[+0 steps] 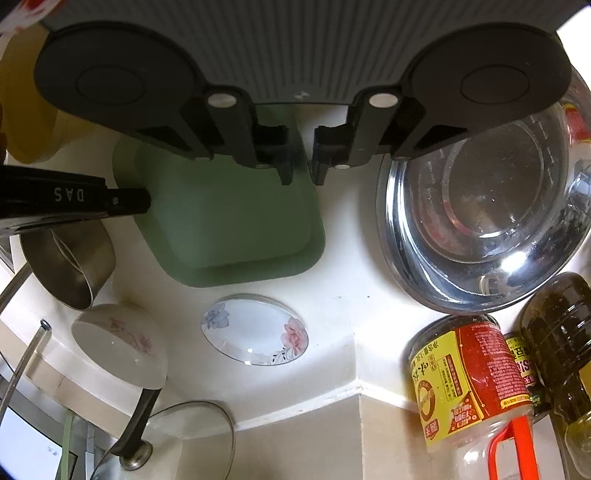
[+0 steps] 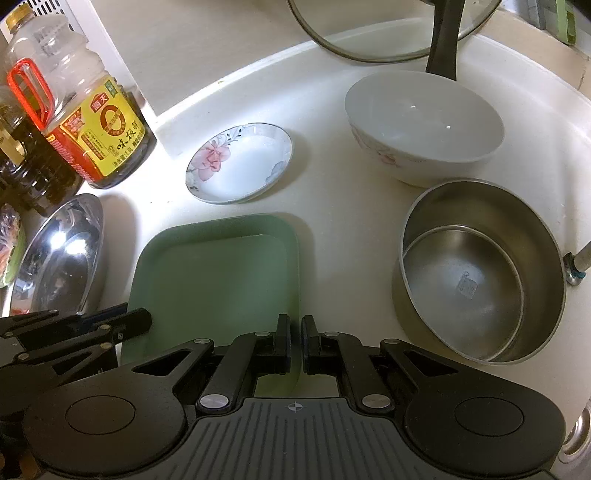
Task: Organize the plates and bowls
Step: 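Lift the green plate with the left gripper and carry it over the steel basin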
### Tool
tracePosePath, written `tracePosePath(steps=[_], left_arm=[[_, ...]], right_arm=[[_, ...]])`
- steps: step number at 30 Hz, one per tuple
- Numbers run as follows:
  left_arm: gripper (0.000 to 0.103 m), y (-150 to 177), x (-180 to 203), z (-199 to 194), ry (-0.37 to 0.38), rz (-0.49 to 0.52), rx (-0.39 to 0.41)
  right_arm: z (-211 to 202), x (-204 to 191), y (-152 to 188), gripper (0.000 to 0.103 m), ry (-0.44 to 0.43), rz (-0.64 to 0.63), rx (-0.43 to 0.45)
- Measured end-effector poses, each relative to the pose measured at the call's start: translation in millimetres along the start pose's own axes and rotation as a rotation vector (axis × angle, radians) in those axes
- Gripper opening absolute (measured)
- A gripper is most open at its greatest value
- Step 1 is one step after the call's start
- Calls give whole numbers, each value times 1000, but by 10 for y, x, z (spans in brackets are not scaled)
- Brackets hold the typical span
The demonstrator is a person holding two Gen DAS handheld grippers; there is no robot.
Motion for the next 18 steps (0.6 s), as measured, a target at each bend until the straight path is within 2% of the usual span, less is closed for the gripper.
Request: tracePosePath(steps=[18], left_arm=[[8, -152, -72, -343, -11, -26, 93]], right_arm=[[-284, -148, -130, 6, -32, -39, 94]])
Point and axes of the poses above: each gripper's, at about its wrist camera, not at the fingertips, and z roughly the way its jaws point, x to its right, y to its underside, the point moved 1 cm from there along z, roughly the way its jaws point, and after that the axes turned 13 degrees about x, right-handed, at the moved point
